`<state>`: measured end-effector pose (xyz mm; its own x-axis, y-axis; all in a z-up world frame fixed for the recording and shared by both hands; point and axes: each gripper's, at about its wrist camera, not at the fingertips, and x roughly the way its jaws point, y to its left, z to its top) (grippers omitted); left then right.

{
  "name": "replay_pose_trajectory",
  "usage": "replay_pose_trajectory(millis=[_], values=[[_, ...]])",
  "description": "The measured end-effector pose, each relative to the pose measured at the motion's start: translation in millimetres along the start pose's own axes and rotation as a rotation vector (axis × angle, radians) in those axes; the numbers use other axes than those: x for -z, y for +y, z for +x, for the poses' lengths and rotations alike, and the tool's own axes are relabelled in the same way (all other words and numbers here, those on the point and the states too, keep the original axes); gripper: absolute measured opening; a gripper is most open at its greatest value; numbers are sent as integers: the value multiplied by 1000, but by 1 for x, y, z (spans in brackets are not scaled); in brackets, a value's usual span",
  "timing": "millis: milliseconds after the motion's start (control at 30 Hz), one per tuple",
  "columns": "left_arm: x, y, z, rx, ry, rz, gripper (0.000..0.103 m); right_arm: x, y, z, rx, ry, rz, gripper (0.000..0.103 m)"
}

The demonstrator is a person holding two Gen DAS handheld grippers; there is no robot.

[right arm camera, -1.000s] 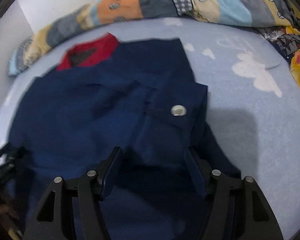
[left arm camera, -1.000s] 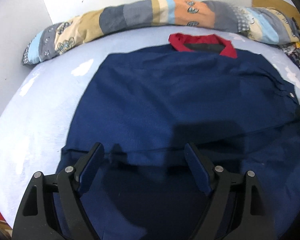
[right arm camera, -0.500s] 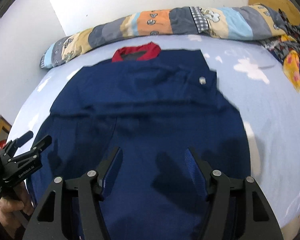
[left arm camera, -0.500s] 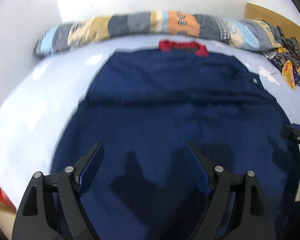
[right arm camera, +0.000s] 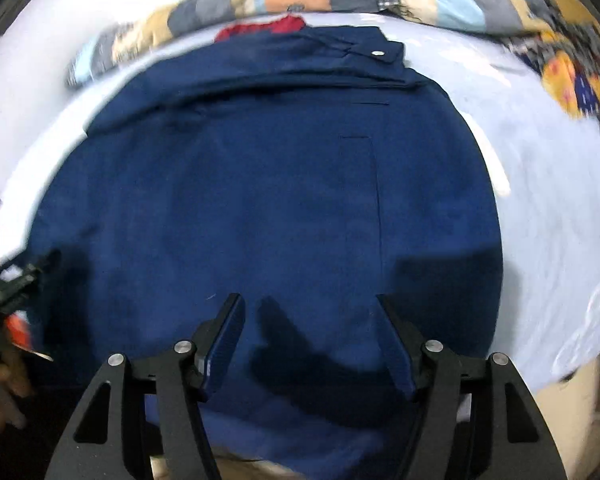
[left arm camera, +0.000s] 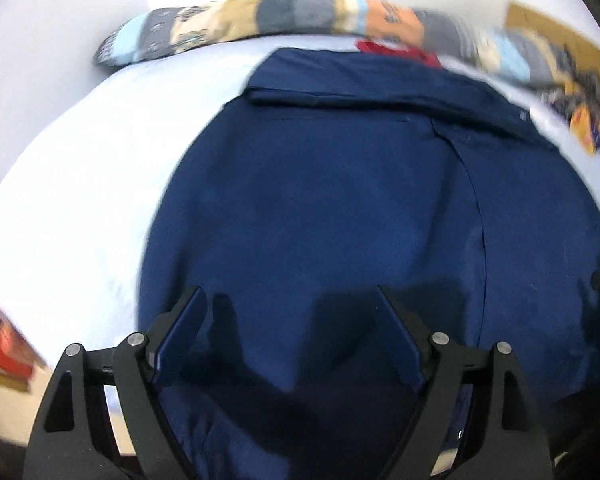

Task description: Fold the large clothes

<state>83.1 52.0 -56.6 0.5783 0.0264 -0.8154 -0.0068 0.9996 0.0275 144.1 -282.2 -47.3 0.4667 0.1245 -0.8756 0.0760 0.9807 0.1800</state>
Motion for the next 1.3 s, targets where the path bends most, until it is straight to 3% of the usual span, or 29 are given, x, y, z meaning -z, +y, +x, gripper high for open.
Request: replay_pose_trajectory(millis=[67, 133, 200, 233, 400, 467, 533, 633, 733, 767, 833, 867, 900, 1000, 1133, 1233, 1267, 1300], values=[[8, 19, 0, 12, 54, -48, 84, 13, -14, -14, -31, -28, 52, 67], [9, 43, -8, 43, 38, -99, 84, 23, -28, -23, -25, -45, 86, 67], [11, 63, -13, -10, 29, -130, 85, 32, -52, -30, -21, -49, 146, 67], [12, 75, -12, -2, 53, -175, 85, 35, -66, -30, -29, -44, 202, 67], [22, 127, 6, 110, 183, -472, 84, 44, -97, -20, -79, -2, 391, 69], [28, 136, 18, 198, 234, -553, 84, 46, -103, -16, -101, 11, 430, 69], [38, 133, 23, 239, 263, -590, 83, 50, -108, -10, -131, 36, 472, 69], [37, 116, 27, 325, 301, -537, 83, 55, -108, 5, -196, 106, 490, 69], [35, 101, 28, 360, 321, -458, 74, 61, -98, 10, -260, 129, 460, 69], [34, 96, 28, 354, 323, -432, 69, 63, -94, 12, -284, 146, 452, 69], [33, 92, 25, 347, 326, -413, 48, 67, -83, 17, -322, 178, 411, 68], [33, 94, 25, 346, 330, -409, 30, 67, -78, 17, -344, 182, 391, 66], [35, 95, 23, 347, 331, -404, 27, 66, -70, 15, -367, 174, 357, 61], [34, 92, 25, 309, 321, -363, 27, 60, -57, 7, -352, 141, 279, 36], [34, 99, 28, 288, 317, -371, 37, 60, -52, 11, -285, 143, 256, 32], [33, 94, 30, 309, 312, -352, 53, 61, -55, 14, -245, 163, 239, 32], [31, 89, 30, 290, 309, -325, 53, 61, -53, 15, -231, 169, 233, 29], [31, 84, 29, 272, 304, -299, 49, 61, -54, 15, -220, 168, 227, 19]])
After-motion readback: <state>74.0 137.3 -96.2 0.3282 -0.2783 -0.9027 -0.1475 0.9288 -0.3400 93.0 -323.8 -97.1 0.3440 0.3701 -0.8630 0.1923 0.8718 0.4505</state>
